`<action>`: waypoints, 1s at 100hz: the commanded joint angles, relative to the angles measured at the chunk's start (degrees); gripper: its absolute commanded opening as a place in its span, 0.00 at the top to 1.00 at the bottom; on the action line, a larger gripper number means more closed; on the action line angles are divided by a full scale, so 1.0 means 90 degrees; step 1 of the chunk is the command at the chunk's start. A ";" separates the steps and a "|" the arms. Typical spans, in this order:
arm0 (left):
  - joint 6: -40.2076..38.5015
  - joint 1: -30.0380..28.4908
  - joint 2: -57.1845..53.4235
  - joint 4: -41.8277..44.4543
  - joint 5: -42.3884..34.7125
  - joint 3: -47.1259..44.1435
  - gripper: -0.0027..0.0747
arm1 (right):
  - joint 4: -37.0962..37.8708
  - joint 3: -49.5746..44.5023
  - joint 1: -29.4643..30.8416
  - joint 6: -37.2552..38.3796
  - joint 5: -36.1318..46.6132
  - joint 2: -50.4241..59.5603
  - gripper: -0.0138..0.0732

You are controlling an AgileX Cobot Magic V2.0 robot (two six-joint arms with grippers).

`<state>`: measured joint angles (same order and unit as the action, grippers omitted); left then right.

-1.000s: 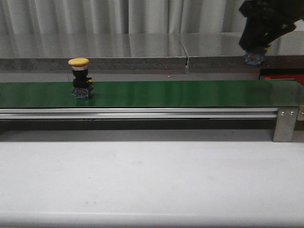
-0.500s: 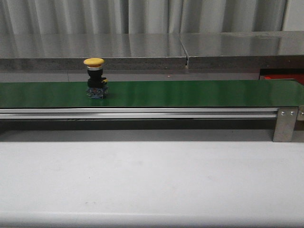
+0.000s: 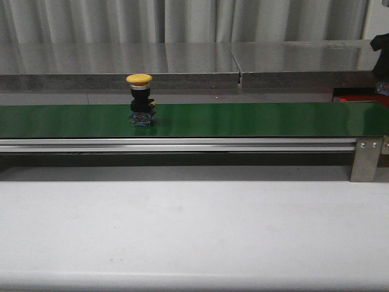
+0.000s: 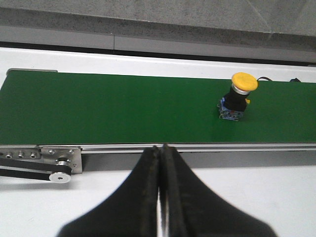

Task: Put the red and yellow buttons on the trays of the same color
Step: 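Carry the red button to the red tray and release it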

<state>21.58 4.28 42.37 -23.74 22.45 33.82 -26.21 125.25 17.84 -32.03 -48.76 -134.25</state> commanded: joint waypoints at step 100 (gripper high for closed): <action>-0.0022 0.0042 -0.0027 -0.0145 -0.0437 0.0162 0.99 | -0.0544 0.0384 0.0412 0.0009 0.0409 -0.0039 0.13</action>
<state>21.58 4.28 42.37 -23.74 22.45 33.82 -28.55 126.71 20.64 -31.93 -46.27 -141.01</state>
